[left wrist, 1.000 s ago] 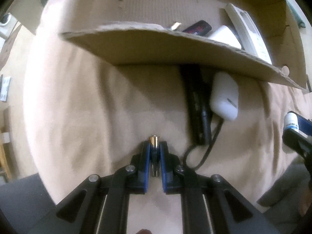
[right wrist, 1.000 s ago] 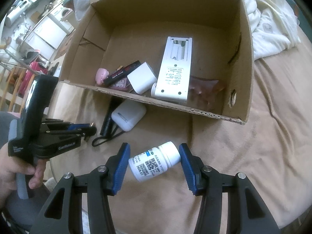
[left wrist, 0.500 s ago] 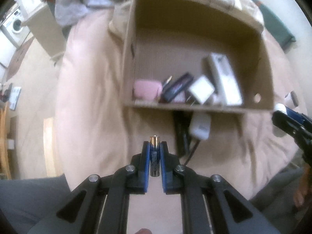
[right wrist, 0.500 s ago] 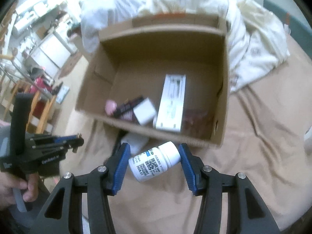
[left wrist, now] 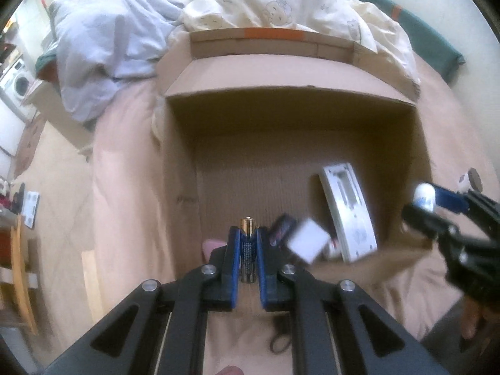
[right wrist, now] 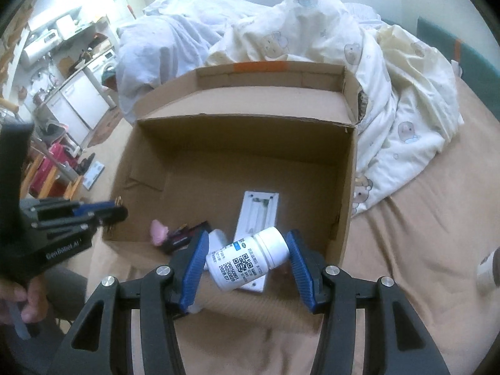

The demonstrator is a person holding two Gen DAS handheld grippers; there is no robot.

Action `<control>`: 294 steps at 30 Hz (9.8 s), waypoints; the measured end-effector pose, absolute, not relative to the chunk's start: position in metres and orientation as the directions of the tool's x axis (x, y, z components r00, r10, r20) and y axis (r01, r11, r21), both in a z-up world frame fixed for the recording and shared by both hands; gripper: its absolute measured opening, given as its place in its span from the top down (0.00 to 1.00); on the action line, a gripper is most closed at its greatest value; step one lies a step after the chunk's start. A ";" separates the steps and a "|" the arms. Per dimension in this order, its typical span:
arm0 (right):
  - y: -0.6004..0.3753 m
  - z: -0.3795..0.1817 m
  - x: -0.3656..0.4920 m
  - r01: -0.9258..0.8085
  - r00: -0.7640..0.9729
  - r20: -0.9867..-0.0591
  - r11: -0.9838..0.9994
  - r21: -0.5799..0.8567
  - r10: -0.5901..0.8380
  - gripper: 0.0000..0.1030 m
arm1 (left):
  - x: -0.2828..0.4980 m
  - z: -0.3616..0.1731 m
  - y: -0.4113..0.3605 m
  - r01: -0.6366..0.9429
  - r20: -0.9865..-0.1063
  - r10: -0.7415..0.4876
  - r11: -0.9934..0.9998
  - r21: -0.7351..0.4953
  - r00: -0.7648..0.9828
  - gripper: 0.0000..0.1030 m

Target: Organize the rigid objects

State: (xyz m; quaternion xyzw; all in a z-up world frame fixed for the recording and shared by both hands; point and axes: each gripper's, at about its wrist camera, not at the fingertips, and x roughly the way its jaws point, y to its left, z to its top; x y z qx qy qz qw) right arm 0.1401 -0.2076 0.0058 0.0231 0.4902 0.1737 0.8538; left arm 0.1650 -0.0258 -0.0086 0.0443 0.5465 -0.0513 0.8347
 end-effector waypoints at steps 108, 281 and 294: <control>-0.206 -0.076 0.074 -0.075 0.250 -0.910 0.944 0.321 0.330 0.00 | 0.089 -0.037 0.013 -0.007 -0.955 -0.103 0.994 -0.109 0.278 0.00; -0.229 0.016 0.142 -0.042 0.624 -0.737 0.953 0.301 0.261 0.00 | 0.150 0.032 -0.004 0.003 -0.835 0.119 0.990 0.143 0.538 0.04; -0.219 0.066 0.073 -0.080 0.676 -0.688 0.955 0.286 0.263 0.00 | 0.068 0.067 0.012 0.005 -0.765 0.064 0.996 0.087 0.641 0.03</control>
